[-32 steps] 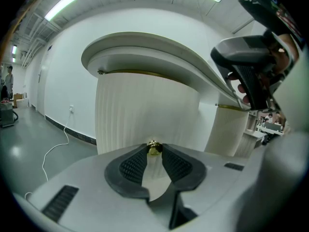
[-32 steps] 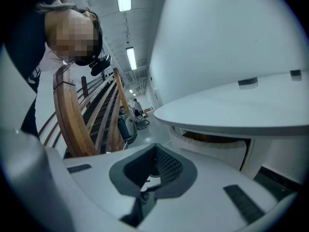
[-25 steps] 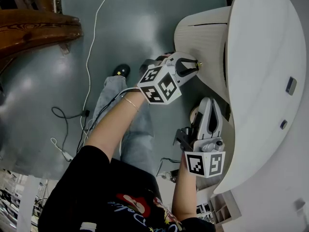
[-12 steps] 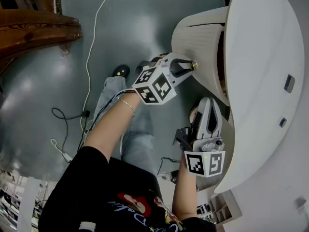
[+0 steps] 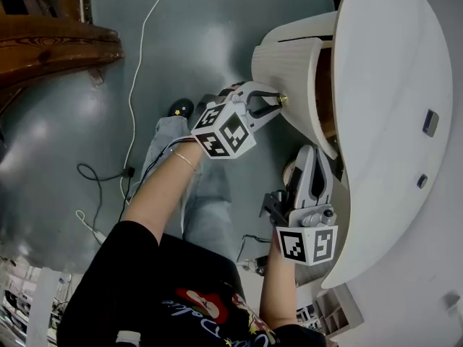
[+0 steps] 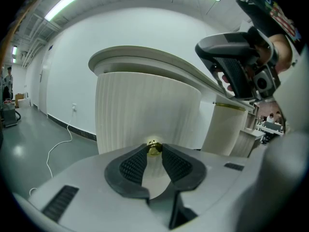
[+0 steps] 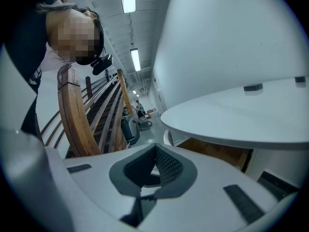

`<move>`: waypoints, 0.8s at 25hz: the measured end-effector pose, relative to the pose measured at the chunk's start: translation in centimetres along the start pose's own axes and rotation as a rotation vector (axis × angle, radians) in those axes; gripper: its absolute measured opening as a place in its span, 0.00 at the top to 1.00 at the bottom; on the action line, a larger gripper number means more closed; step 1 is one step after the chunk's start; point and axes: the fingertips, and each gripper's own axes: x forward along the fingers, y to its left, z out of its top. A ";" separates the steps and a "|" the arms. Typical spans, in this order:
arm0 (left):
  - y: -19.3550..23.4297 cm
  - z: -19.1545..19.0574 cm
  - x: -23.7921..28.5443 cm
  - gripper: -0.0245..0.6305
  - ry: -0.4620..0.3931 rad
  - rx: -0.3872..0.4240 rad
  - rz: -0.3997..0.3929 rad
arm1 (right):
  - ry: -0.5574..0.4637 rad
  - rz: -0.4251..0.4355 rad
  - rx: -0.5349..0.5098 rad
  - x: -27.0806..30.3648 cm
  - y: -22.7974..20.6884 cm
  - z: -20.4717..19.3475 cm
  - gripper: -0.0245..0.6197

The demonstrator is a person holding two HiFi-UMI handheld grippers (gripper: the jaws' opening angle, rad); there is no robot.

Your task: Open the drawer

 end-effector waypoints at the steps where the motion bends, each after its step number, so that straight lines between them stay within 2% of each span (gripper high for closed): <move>1: -0.1 0.0 -0.1 0.82 0.002 0.000 0.001 | -0.002 0.002 0.000 -0.1 0.1 0.1 0.96; 20: -0.4 -1.0 -2.3 0.82 0.015 -0.010 0.016 | -0.029 0.000 0.007 -1.4 0.5 1.2 0.96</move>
